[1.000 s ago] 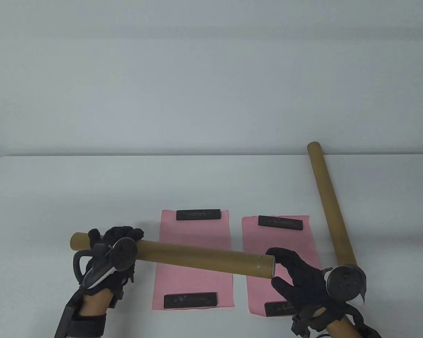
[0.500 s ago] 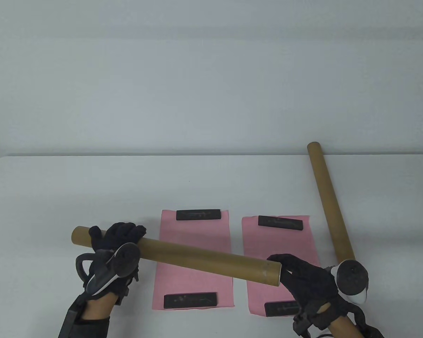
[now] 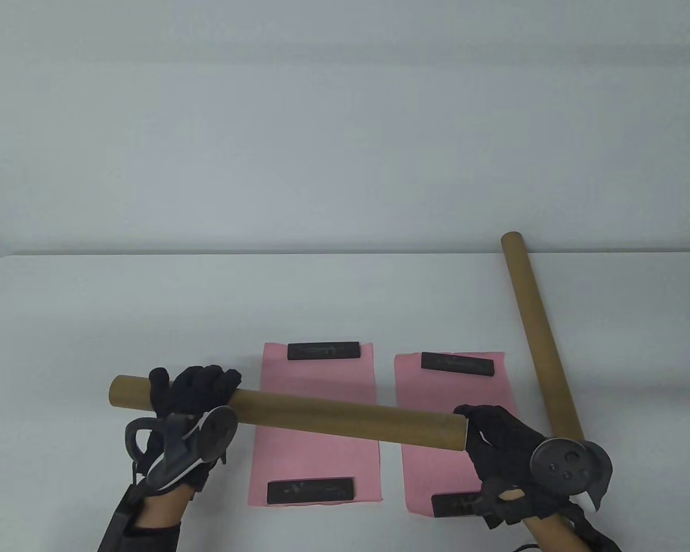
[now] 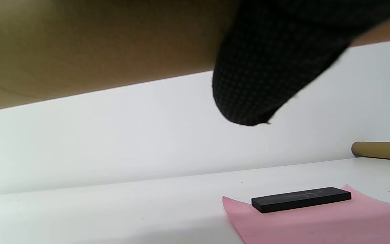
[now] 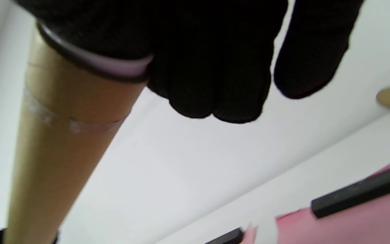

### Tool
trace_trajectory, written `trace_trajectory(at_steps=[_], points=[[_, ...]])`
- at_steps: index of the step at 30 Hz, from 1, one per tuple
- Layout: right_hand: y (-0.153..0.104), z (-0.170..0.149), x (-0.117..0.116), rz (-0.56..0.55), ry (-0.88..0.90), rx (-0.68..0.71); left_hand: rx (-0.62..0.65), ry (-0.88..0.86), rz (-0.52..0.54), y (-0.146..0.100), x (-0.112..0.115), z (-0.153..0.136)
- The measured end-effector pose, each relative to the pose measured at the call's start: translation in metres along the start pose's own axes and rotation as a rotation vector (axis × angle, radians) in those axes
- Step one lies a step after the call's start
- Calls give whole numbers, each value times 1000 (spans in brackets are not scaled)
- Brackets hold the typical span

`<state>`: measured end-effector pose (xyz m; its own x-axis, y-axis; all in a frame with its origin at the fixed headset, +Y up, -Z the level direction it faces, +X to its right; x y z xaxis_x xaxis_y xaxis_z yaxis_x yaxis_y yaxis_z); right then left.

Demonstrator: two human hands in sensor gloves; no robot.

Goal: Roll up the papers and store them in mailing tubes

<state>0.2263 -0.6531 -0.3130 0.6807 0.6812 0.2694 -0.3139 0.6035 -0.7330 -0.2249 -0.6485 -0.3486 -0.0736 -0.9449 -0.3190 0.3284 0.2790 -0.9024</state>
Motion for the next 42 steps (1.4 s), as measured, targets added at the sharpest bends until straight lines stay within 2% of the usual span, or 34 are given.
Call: trace_trajectory(at_steps=[1,5,8,11,14,18,22,27,42], points=[[-1,-1,7,-40,-84,-2,-20,18,-6,-1,0,-4],[5,-14,31,-60,-232,-58,-57,47,-21,-3,6,-16],[13,-42,46,59,-379,-183,-77,59,-35,-3,8,-22],[17,-94,61,283,-528,-410,-80,58,-36,-3,8,-25],[5,-149,75,366,-544,-630,-83,53,-38,-3,7,-27],[-18,-212,75,624,-701,-812,-92,46,-55,-3,11,-31],[-32,-244,67,731,-749,-938,-92,49,-76,-3,15,-30],[-37,-260,55,814,-840,-974,-97,50,-100,-4,20,-30],[-41,-269,37,866,-951,-937,-99,45,-118,-3,22,-31]])
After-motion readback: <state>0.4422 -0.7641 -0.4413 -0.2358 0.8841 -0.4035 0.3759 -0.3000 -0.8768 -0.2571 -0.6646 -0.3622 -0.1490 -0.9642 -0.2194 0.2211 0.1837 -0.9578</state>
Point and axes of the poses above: the tracker on the back of each hand, its own z axis roughly to the thumb side, its own y axis roughly from the wrist to the fingertips, x = y × z, the point moved 4 cm from there along y, roughly from the wrist to the fingertips, and after that the axes turned 13 degrees about x, right-handed, at the moved point
